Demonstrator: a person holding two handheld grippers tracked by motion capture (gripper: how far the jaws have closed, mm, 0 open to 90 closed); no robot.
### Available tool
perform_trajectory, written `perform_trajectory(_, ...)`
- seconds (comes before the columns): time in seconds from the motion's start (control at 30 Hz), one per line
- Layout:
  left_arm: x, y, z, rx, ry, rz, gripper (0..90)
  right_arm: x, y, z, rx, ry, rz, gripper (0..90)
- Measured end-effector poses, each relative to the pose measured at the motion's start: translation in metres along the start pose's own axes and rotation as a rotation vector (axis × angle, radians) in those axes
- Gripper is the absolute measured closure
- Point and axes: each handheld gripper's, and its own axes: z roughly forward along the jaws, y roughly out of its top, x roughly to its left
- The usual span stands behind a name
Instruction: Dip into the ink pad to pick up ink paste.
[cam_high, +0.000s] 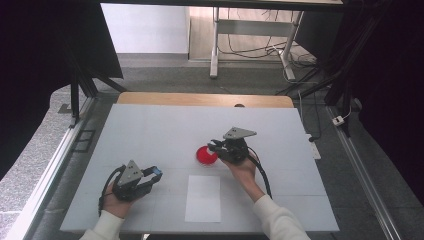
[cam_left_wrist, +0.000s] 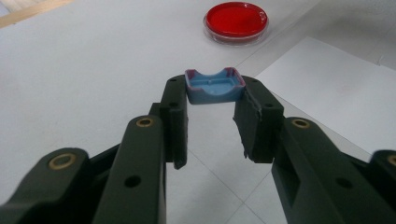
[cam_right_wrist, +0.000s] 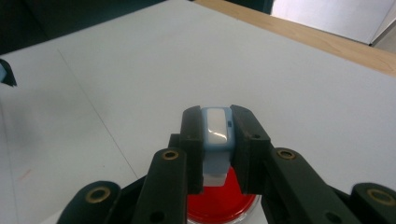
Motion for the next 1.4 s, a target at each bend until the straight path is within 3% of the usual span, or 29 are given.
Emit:
perform_trajectory(0.27,-0.002,0.0,0.001,0.006,0.003,0.008,64.9,0.0,-0.004,0.008,0.035,0.0,-0.014,74.8)
perform_trajectory(1.4,0.0,-0.001,0.001,0.008,0.0,0.008,64.8,0.0,-0.011,0.02,0.073,-0.011,-0.037,74.7)
